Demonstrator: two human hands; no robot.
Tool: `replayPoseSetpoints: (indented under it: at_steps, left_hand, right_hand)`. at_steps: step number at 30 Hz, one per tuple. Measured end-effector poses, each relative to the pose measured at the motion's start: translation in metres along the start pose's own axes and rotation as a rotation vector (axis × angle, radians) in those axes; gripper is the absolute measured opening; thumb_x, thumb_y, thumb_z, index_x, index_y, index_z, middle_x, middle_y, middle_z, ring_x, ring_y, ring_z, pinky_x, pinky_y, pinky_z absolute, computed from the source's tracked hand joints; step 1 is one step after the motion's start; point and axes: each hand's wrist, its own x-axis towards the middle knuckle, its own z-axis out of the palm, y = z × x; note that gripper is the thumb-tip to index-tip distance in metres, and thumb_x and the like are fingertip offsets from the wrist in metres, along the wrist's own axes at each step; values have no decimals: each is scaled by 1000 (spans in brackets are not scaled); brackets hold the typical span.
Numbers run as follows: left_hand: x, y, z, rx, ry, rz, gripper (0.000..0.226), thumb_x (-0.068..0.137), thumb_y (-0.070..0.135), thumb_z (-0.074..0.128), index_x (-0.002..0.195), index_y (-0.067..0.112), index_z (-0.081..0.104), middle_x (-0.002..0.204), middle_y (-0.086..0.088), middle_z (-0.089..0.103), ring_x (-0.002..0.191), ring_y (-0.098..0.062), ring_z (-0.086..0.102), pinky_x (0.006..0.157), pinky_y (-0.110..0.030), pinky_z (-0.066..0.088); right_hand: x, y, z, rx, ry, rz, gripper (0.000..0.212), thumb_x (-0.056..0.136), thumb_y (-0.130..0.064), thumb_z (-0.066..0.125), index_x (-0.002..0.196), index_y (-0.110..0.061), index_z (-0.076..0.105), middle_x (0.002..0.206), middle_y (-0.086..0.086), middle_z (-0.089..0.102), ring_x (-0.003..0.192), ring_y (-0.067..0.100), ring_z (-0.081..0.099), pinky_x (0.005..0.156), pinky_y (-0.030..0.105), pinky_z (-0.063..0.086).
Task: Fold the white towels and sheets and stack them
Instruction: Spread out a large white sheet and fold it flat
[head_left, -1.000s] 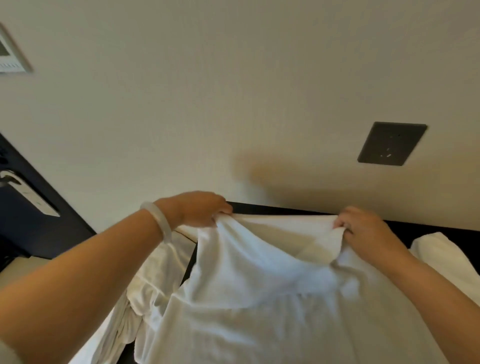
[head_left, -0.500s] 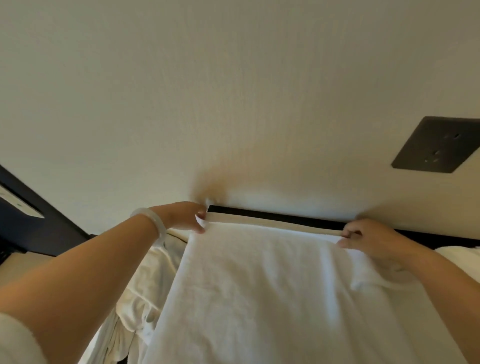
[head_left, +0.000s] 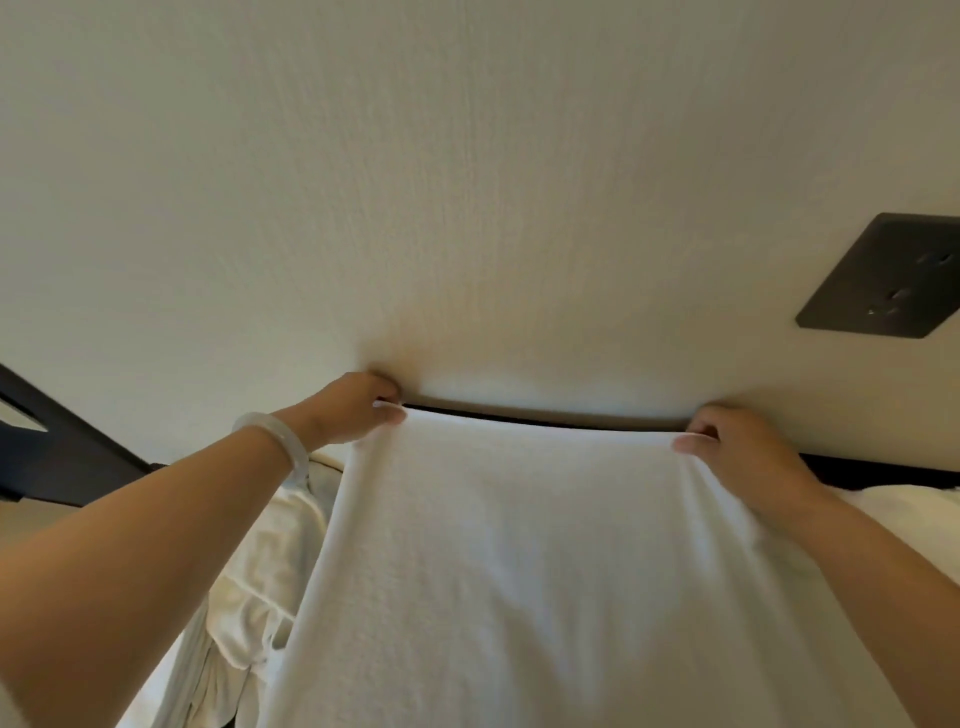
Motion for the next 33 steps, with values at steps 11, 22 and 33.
replayPoseSetpoints:
  at_steps: [11, 22, 33]
  left_hand:
    - [-14, -11, 13, -506, 342, -220, 15, 80, 16, 76, 77, 28, 67, 81, 7, 65, 76, -11, 60, 63, -24, 45]
    - [-53, 44, 58, -69, 658, -115, 38, 87, 8, 68, 121, -5, 55, 118, -23, 55, 108, -42, 50, 96, -45, 39]
    - [-118, 57, 116, 338, 167, -13, 62, 99, 57, 9, 156, 34, -1, 165, 3, -7, 152, -20, -5, 120, -52, 2]
  right_hand:
    - [-6, 7, 15, 68, 214, 76, 16, 81, -15, 77, 72, -20, 66, 76, 0, 67, 72, 20, 59, 67, 33, 41]
    - [-50, -29, 30, -467, 440, 2, 20, 85, -6, 69, 102, 0, 60, 101, 24, 62, 97, 39, 52, 91, 49, 32]
    - [-121, -60, 93, -504, -152, -233, 67, 99, -57, 13, 158, -27, 4, 166, -3, -1, 152, 15, -3, 122, 47, -2]
